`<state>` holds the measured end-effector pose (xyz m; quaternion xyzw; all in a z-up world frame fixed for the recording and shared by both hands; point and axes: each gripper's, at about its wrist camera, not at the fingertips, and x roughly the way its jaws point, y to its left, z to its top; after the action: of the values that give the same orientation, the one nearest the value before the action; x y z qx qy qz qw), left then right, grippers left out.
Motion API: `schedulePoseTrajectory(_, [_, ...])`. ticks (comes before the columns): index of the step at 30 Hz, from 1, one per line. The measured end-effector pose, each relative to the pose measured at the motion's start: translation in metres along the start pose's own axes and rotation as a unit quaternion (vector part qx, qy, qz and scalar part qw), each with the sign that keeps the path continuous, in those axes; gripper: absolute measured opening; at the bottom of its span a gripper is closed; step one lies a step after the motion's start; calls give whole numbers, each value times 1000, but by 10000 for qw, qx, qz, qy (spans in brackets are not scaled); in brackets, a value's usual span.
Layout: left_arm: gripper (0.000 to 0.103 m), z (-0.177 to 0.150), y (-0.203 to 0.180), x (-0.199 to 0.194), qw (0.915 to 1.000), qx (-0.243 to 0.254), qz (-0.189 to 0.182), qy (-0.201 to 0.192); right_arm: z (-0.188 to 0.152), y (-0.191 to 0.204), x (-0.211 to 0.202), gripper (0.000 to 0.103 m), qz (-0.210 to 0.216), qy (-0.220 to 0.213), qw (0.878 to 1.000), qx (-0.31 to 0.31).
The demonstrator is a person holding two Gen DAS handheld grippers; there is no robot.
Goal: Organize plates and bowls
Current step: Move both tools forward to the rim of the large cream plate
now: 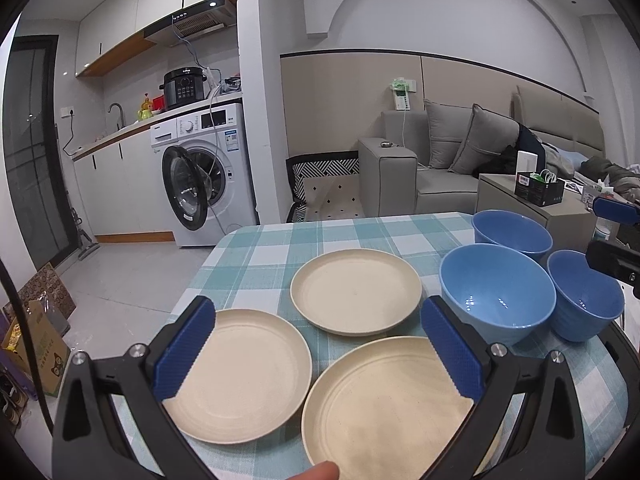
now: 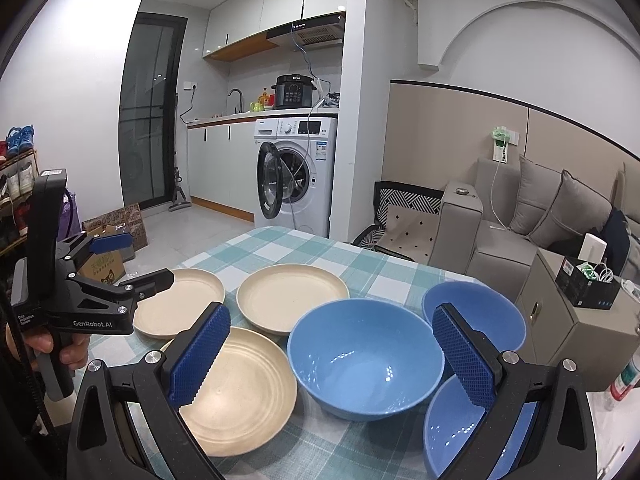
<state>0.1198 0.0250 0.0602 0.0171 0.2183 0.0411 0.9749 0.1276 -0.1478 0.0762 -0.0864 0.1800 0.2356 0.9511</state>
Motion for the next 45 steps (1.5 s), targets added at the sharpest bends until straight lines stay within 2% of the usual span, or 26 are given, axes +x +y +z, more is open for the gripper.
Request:
schedulePoseTrajectory(27, [103,30,29,63,9987,-100,298,407,61,-20,101,103,662,300,9972,191])
schedulePoseTrajectory(35, [103,40,30,81,9980,-101,362,503,78,-38,130,103,719,367,9961,355])
schedulePoseTrajectory(45, [103,50,28,107,9970,-66,341,687,92,-53,164,103,719,701,9943,368])
